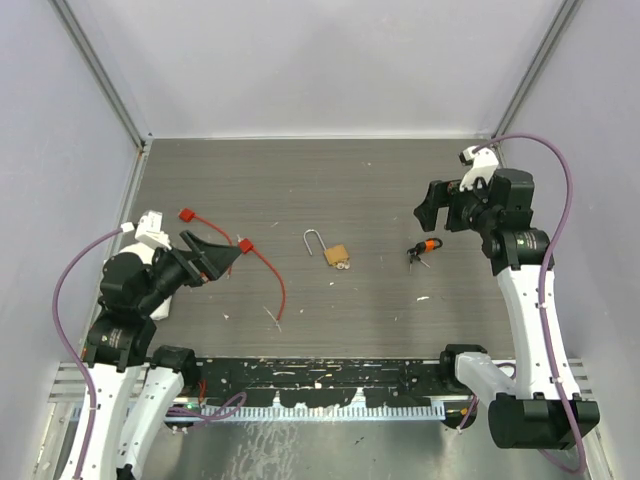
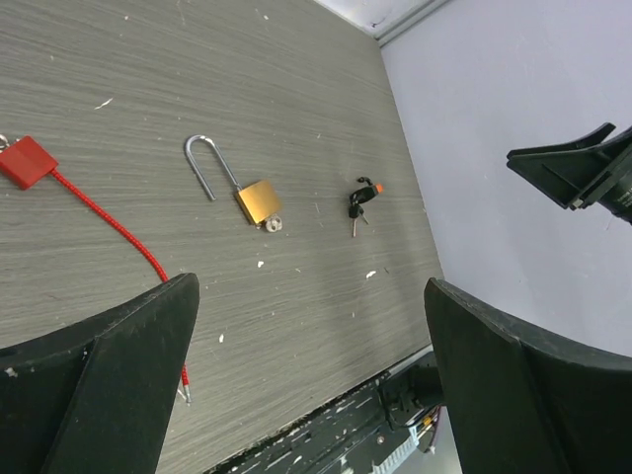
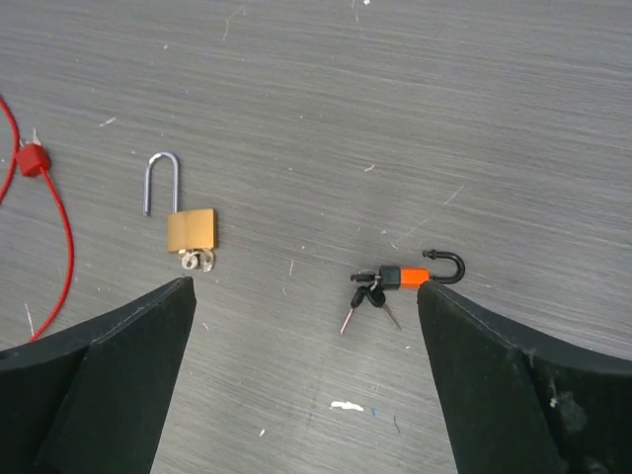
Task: Lock with the key
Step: Pick up the lock from the center of the board.
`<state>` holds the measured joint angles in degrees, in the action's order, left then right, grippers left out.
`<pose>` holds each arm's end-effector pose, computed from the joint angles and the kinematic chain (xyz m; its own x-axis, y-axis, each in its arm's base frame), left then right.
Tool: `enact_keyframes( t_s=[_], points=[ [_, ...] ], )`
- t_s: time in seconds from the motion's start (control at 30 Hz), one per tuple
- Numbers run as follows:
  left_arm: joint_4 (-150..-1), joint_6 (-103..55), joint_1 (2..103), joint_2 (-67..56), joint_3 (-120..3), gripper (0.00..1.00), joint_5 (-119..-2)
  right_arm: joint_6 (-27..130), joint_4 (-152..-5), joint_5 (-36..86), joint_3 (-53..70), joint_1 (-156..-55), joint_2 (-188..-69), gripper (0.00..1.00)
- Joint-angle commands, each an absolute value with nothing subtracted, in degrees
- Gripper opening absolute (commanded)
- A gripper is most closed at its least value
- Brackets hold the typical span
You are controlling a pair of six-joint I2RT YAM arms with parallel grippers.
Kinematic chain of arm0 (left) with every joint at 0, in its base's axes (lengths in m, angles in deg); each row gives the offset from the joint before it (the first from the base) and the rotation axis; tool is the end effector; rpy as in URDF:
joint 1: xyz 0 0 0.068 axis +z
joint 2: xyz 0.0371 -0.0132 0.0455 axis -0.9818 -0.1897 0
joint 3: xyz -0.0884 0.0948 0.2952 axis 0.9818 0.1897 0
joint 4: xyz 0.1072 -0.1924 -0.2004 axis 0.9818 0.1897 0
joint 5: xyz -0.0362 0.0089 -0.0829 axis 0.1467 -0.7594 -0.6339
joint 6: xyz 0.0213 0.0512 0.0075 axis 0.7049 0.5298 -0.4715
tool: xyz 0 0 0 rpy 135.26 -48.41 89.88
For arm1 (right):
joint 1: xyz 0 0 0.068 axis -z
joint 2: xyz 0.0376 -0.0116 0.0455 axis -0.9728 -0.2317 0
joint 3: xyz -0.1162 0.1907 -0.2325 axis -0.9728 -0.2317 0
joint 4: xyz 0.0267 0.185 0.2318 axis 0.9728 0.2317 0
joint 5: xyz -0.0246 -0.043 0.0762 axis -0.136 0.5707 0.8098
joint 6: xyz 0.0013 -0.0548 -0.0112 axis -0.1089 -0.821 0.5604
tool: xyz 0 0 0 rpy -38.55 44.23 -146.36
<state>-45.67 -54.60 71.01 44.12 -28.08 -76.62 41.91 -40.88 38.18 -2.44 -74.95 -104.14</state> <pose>0.0943 -0.0293 0.3652 -0.5003 -0.5522 -0.6669 0.2538 0.6429 -0.7227 0.2140 0.0076 0.4221 -0.4818 -0.0322 -0.8757 -0.3075 0.9420 0.1345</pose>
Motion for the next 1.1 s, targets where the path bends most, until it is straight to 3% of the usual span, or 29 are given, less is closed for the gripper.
enact_keyframes(
  t_s=[0.0, 0.27, 0.53, 1.07],
  points=[
    [-48.29, -56.19, 71.61, 44.47, -27.64, 0.98, -75.39, 44.54, -46.73, 40.95, -1.91, -73.96, -104.32, 1.0],
    [-49.36, -57.75, 71.83, 44.8, -23.86, 0.98, -73.52, 45.72, -50.98, 45.91, -3.61, -73.42, -105.47, 1.0],
    [-51.04, -61.66, 71.94, 44.83, -17.56, 0.98, -71.26, 40.45, -59.26, 59.42, -11.47, -73.38, -107.35, 1.0],
    [-51.74, -62.74, 71.46, 38.22, -10.12, 1.0, -63.36, 37.98, -63.81, 61.08, -21.35, -73.32, -110.51, 1.0]
  ],
)
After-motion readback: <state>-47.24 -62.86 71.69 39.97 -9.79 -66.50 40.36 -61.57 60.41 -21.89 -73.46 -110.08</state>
